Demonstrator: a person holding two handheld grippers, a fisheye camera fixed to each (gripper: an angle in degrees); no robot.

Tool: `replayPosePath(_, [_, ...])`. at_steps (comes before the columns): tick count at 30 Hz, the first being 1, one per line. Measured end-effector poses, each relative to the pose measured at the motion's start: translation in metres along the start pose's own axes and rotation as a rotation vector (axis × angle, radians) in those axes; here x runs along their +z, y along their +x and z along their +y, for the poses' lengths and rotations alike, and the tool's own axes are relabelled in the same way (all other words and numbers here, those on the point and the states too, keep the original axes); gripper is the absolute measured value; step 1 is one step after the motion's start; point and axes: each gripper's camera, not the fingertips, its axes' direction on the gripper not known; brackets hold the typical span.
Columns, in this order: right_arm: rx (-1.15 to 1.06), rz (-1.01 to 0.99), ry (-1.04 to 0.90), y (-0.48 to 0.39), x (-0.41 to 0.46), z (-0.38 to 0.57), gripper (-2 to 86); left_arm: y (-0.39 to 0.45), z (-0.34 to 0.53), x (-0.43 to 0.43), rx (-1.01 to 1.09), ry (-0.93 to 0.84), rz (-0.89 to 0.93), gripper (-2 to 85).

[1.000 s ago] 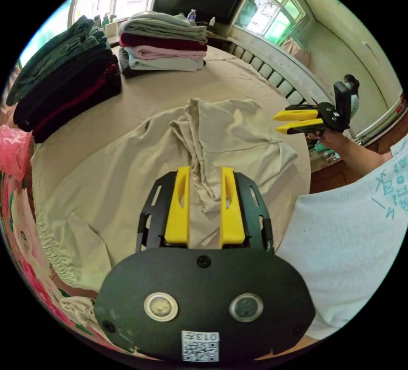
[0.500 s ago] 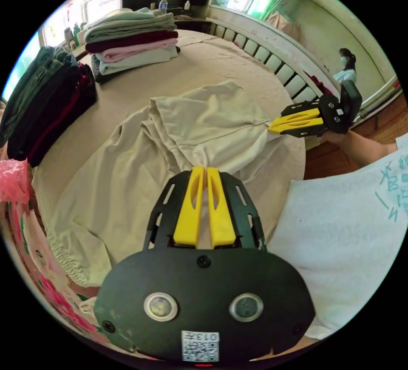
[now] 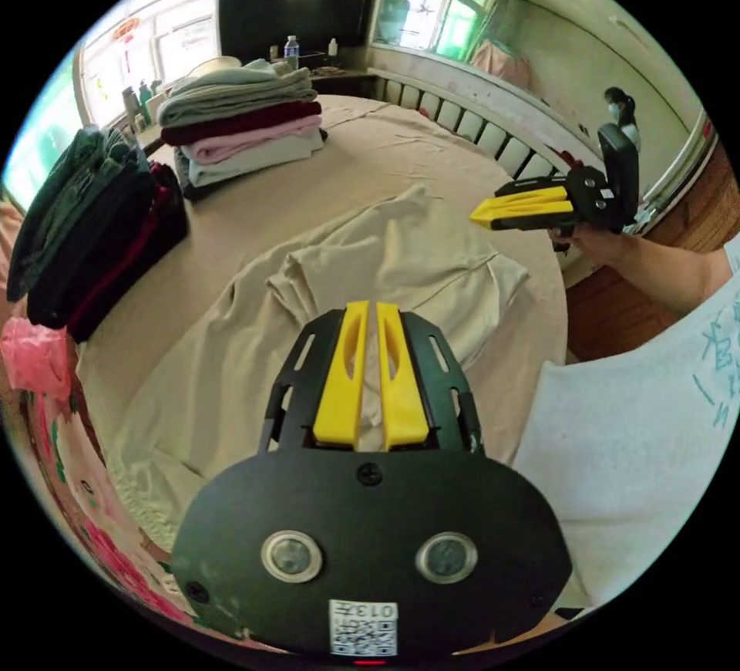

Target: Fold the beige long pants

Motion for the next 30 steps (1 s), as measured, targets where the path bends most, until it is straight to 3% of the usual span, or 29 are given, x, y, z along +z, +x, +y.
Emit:
replayPosePath(7, [0.106, 0.113, -0.121, 0.045, 0.086, -0.059, 0.0, 0.018, -0.063, 0.067, 0.101, -0.162, -0.272, -0.2])
replayPosePath(10, [0.087, 0.083, -0.257, 0.057, 0.129, -0.074, -0.1, -0.003, -0.055, 0.077, 0.027, -0.225, -0.243, -0.3])
replayPosePath(14, [0.194, -0.031, -0.234, 0.081, 0.125, -0.082, -0.1, -0.015, -0.043, 0.044, -0.09, -0.17, -0.191, -0.4])
replayPosePath(18, [0.171, -0.055, -0.076, 0.06, 0.077, -0.065, -0.1, 0.009, -0.025, 0.005, -0.062, -0.069, -0.206, -0.3])
replayPosePath(23, [0.076, 0.054, -0.098, 0.022, 0.091, -0.042, 0.0, 0.023, -0.007, 0.016, -0.09, -0.182, -0.235, -0.3])
replayPosePath(30, [0.082, -0.058, -0.234, 0.038, 0.126, -0.05, 0.3, -0.002, 0.007, -0.021, -0.257, -0.126, -0.117, 0.1])
